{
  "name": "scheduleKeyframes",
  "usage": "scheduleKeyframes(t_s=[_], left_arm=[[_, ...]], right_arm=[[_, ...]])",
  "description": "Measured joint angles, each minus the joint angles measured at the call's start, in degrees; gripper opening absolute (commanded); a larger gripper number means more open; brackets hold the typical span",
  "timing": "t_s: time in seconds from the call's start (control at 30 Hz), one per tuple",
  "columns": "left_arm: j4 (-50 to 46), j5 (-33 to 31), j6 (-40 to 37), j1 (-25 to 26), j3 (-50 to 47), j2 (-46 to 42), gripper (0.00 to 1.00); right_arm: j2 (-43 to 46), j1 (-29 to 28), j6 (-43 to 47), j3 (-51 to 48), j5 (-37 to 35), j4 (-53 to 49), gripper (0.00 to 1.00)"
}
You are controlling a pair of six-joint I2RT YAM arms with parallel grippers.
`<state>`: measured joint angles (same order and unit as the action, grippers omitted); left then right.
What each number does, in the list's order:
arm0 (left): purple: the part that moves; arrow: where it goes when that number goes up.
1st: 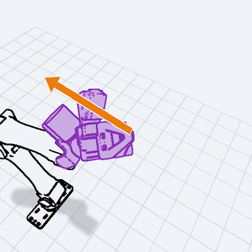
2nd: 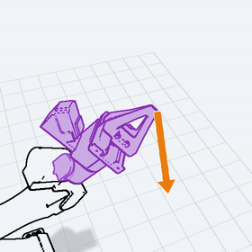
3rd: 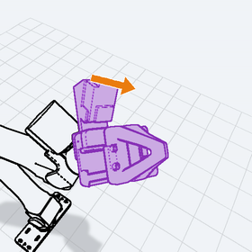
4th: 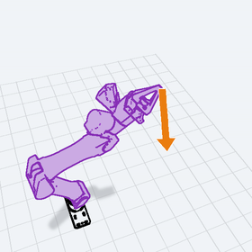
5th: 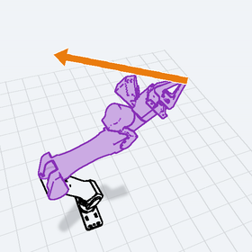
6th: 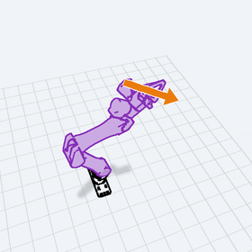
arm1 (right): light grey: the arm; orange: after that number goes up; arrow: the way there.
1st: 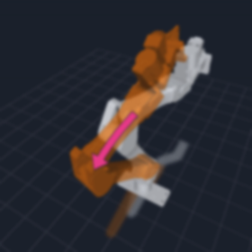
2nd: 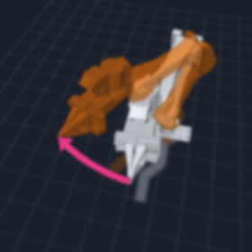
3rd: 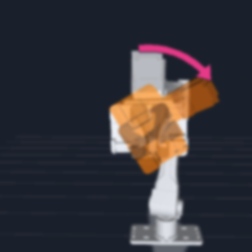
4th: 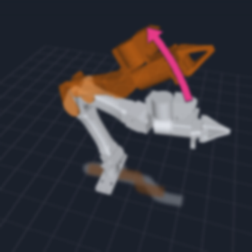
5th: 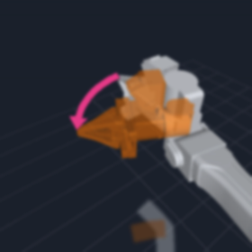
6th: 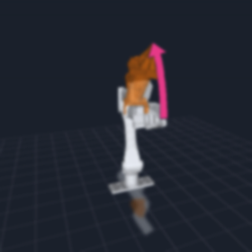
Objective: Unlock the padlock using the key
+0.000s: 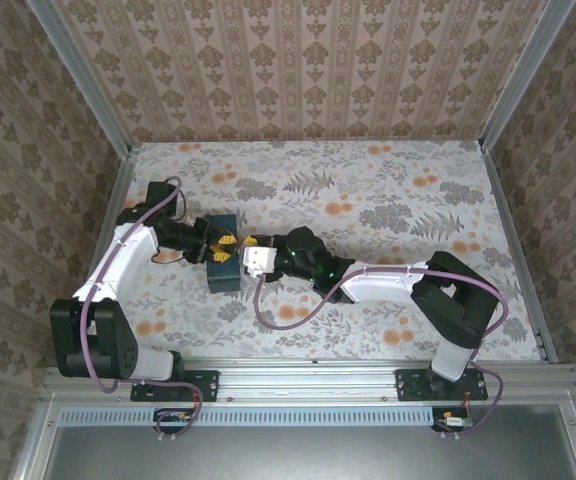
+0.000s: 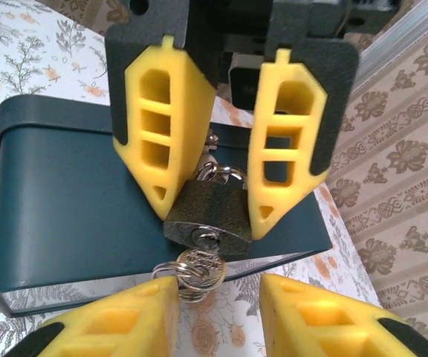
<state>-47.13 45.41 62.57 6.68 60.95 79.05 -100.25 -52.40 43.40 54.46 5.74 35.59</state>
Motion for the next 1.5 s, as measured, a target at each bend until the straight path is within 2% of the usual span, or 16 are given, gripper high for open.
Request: scheduleKeyframes(t_s=[0.4,0.93,1.3,1.5], left_arm=[[0.4,0.0,0.4,0.5,0.0,-0.5,0.07],[0.4,0.0,0.4,0.7,0.0,-0.5,0.07],[0.4,-0.1,0.4,0.7,0.0,-0.9,0.07],[0.4,-0.1,0.4,0.7,-0.1,-0.9,0.07]], right_arm=[[-2.3,-0.8,0.2,0.1,-0.9,0.6,0.3],[-2.4,-0.9,1.3,0.2,-3.9,2.0,0.34],[-2.3,-0.9,1.3,0.2,-3.9,2.0,0.29],[-1.6,-0.9,1.0,0.3,-3.9,2.0,0.35]])
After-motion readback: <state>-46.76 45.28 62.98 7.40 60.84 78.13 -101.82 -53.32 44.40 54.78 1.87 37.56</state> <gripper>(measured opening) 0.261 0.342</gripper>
